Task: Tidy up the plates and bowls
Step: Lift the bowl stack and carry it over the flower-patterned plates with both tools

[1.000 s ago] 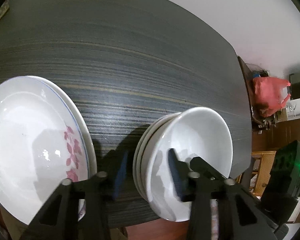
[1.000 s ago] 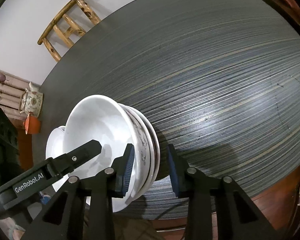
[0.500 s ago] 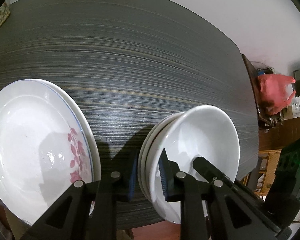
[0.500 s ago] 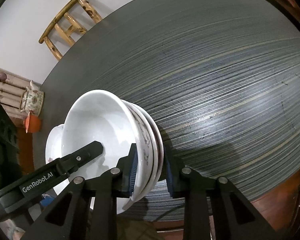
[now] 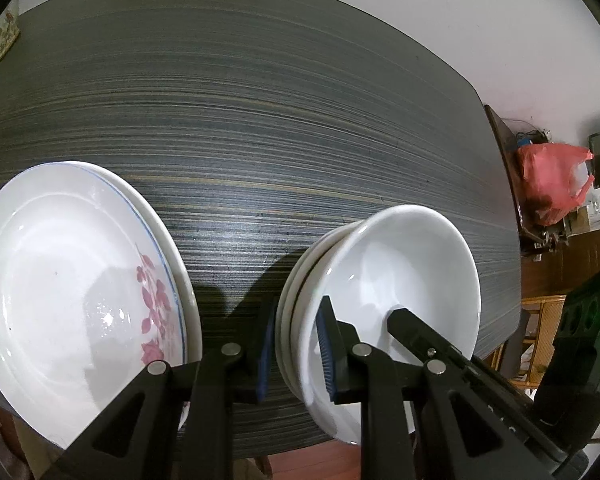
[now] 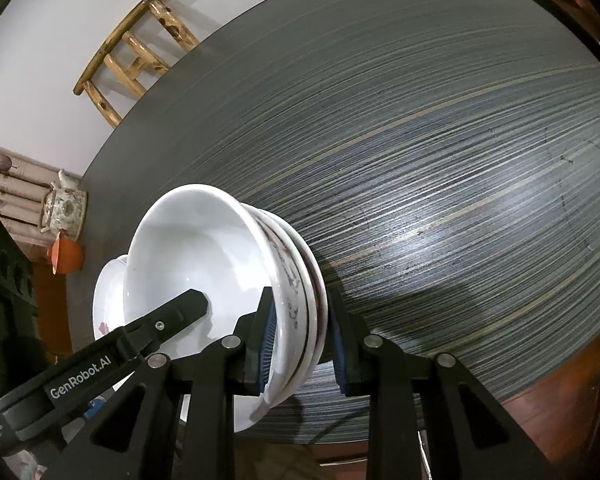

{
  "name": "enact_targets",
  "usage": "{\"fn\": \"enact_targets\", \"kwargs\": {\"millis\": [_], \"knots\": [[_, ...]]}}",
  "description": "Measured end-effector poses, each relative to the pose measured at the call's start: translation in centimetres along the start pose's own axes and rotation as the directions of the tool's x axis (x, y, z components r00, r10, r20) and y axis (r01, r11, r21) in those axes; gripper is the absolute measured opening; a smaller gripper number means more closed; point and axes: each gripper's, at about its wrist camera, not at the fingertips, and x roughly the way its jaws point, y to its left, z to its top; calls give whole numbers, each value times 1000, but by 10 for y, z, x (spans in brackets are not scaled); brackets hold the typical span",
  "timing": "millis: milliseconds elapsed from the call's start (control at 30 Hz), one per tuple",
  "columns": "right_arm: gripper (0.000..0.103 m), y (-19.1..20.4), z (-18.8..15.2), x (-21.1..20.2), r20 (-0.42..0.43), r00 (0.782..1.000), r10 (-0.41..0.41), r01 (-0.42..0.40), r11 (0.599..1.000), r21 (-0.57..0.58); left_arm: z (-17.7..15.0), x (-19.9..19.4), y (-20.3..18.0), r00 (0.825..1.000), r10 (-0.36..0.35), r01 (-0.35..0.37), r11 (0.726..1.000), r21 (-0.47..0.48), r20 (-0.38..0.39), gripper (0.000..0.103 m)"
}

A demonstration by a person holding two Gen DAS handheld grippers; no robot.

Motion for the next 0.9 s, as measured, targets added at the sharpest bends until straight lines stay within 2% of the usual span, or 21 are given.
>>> {"fn": "enact_targets", "kwargs": {"millis": [900], "knots": [[24, 5, -6, -6, 12, 1000, 2, -3, 1000, 4, -2, -6, -2, 999, -12, 12, 1000, 18, 30, 19]]}}
